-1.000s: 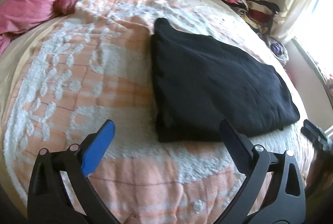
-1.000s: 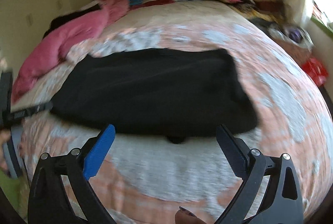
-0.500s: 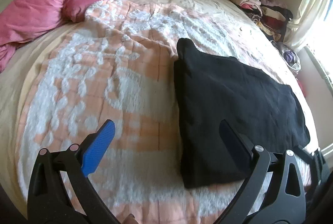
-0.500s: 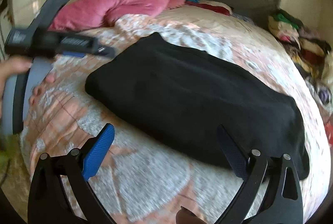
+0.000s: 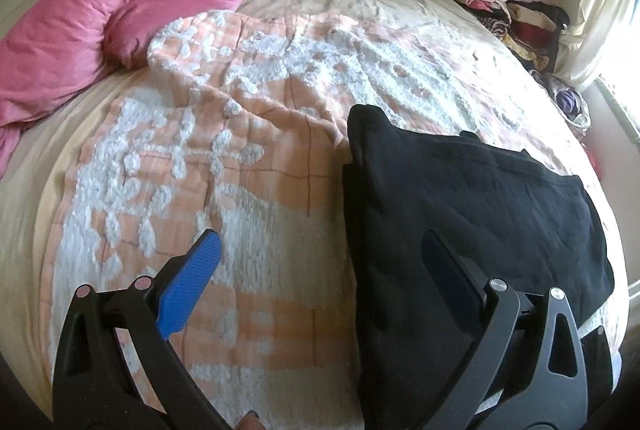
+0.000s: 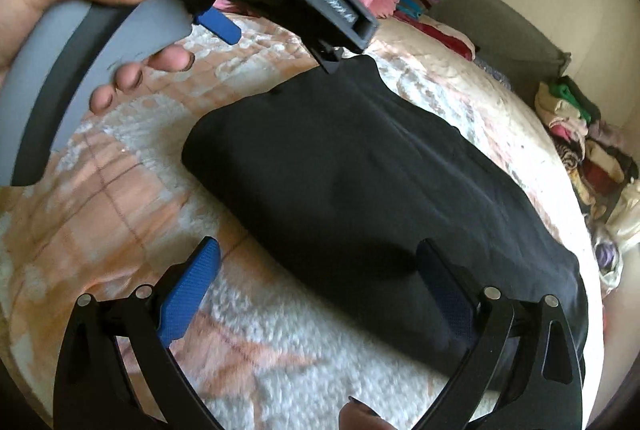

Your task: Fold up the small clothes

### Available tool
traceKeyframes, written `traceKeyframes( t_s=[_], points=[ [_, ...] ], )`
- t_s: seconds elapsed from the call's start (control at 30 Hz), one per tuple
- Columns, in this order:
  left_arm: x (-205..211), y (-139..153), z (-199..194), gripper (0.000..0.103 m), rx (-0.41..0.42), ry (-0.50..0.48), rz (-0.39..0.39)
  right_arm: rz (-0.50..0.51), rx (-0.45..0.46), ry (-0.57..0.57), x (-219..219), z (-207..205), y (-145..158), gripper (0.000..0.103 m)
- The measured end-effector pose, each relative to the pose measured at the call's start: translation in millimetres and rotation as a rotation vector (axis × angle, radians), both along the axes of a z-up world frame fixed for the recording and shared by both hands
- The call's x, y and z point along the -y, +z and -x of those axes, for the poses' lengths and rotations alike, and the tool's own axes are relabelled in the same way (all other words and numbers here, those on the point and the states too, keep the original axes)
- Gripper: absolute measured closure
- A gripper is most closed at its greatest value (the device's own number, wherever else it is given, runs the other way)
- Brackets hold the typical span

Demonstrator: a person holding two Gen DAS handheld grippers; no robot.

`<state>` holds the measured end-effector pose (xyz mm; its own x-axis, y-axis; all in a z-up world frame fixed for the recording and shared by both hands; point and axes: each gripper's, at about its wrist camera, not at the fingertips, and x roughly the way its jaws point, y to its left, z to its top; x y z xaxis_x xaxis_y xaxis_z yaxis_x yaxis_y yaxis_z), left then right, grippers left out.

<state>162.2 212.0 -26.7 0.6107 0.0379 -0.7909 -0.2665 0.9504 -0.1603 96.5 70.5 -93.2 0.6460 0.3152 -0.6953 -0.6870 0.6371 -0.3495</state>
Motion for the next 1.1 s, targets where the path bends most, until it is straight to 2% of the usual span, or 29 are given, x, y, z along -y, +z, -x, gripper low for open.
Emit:
traceKeyframes(
  t_s=[0.27,0.3,0.33,0.37,0.43,0.5,0.53,0.67,0.77,0.83,0.93,1.03,1.07,1.1],
  points=[
    [-4.3,-7.1,-12.0,0.009,-0.015,0.004,0.006,0.026,0.039,-0.025,-21.9,-21.9,-8.2,0.007],
    [-3.9,-8.5,-13.2,0.009,-0.017,0.004,0.009,0.024,0.050,-0.032,-24.2,-24.6,-8.0,0.012],
    [-3.5,-9.5,-13.9,0.009,-0.019,0.003,0.009,0.021,0.054,-0.032,-23.5,-23.4,-8.1,0.022],
    [-2.8,-10.6,-14.5,0.009,-0.021,0.000,0.009,0.019,0.056,-0.030,-24.8,-24.9,-8.0,0.023],
    [0.0,-12.8,-16.0,0.009,-0.028,-0.007,0.010,0.008,0.073,-0.019,-22.1,-22.2,-3.5,0.035],
    [1.7,-14.2,-17.0,0.009,-0.029,-0.014,0.027,-0.007,0.097,-0.008,-17.3,-15.5,1.1,0.058],
    [2.4,-14.8,-17.8,0.009,-0.028,-0.018,0.047,-0.024,0.108,-0.002,-13.0,-12.0,4.7,0.070],
    [9.1,-17.2,-22.2,0.009,-0.034,-0.046,0.173,-0.068,0.155,0.006,1.7,-1.5,15.9,0.088],
    [17.6,-15.6,-29.1,0.009,-0.039,-0.069,0.219,-0.090,0.194,0.000,12.4,5.7,21.6,0.090],
    [23.8,-13.4,-35.5,0.009,-0.046,-0.066,0.216,-0.121,0.191,-0.013,20.1,6.7,26.1,0.091],
    [32.3,-12.3,-43.0,0.009,-0.050,-0.075,0.250,-0.167,0.186,-0.033,33.5,6.4,35.0,0.091],
    [48.8,-4.2,-47.4,0.009,-0.021,-0.103,0.266,-0.209,0.183,-0.063,49.4,5.7,44.2,0.092],
    [55.2,-0.1,-48.9,0.011,-0.011,-0.112,0.273,-0.221,0.182,-0.072,55.3,5.2,47.0,0.092],
    [60.3,3.0,-50.0,0.019,-0.003,-0.120,0.278,-0.233,0.184,-0.087,62.3,5.0,49.9,0.092]
  ],
)
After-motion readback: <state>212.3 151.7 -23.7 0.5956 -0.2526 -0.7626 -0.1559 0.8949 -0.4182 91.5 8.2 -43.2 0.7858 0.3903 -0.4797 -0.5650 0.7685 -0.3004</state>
